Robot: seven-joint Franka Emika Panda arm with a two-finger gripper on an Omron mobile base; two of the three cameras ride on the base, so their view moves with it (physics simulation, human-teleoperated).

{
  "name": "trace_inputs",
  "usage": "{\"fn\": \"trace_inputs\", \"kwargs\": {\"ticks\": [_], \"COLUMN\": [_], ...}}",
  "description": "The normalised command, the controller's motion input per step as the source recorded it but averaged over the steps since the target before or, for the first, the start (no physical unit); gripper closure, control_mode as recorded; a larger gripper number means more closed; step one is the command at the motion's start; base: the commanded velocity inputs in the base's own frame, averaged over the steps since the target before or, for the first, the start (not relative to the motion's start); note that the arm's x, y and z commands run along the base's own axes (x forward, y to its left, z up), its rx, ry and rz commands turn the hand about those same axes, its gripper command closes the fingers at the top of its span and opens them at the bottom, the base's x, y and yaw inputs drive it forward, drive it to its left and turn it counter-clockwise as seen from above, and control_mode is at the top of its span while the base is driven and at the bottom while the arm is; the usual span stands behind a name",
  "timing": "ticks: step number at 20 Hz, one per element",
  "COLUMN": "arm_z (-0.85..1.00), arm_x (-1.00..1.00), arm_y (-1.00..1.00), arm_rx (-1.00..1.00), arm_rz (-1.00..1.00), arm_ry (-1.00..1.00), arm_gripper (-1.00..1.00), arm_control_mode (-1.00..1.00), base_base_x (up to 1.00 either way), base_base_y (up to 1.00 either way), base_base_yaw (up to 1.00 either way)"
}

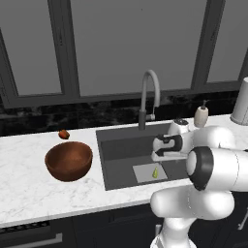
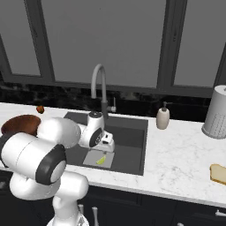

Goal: Pick the lemon wedge from the sink and place it in the bowl. Then pick the bowl and place it in the microwave. Then close the microwave door and press the start button.

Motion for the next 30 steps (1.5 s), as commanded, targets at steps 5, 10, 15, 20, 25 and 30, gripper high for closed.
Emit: {"fn": "trace_inputs", "kwargs": {"ticks": [5,10,15,20,25,30], "arm_z": [-0.2,-0.42,-0.27,-0.17,-0.22,-0.22], "arm_x": [0.16,0.04,0.11,0.16,0.15,0.27], "arm_y": [0.0,0.0,0.0,0.01,0.0,0.01], "arm_rx": [0.0,0.04,0.02,0.0,0.0,0.0], "arm_rz": [0.0,0.0,0.0,0.0,0.0,0.0], "arm_ry": [0.03,0.0,0.0,0.0,0.0,0.0], "arm_gripper": [-1.0,-1.0,-1.0,-1.0,-1.0,-1.0], "arm_control_mode": [-1.0,-1.0,-1.0,-1.0,-1.0,-1.0], "base_base_x": [0.0,0.0,0.0,0.0,0.0,0.0], "base_base_y": [0.0,0.0,0.0,0.0,0.0,0.0], "base_base_yaw": [0.0,0.0,0.0,0.0,0.0,0.0]}}
